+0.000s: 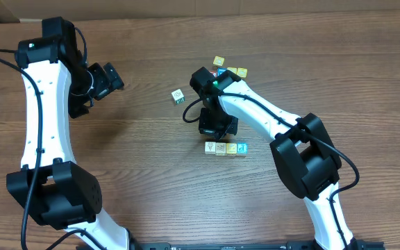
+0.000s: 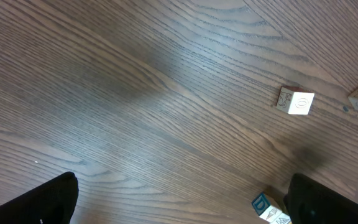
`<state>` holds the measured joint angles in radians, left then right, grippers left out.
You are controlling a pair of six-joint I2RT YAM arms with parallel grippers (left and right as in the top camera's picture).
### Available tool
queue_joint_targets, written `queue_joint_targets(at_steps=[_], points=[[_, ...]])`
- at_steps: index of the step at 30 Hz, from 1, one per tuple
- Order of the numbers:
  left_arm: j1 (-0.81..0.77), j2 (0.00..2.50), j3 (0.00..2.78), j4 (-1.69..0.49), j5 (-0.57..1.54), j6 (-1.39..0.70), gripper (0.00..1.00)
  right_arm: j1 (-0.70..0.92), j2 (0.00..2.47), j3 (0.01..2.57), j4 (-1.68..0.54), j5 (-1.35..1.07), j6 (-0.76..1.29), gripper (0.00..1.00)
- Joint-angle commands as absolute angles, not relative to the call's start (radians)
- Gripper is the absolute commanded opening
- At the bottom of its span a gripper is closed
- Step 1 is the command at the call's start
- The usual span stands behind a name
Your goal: Flip 5 blocks
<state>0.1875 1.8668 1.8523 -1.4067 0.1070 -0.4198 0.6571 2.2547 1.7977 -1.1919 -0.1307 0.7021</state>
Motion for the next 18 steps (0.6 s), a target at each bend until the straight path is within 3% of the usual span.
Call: queue_joint_targets(at_steps=[1,18], points=[[0.182,1.877,1.852,-1.406,0.101,-0.424,1.0,0.667,2.258,1.793,-1.182,-0.137,0.698,0.04],[0.182,1.877,1.852,-1.406,0.1,-0.424,1.0,0.669,2.258,1.793,-1.18,-0.181,0.646,0.04]])
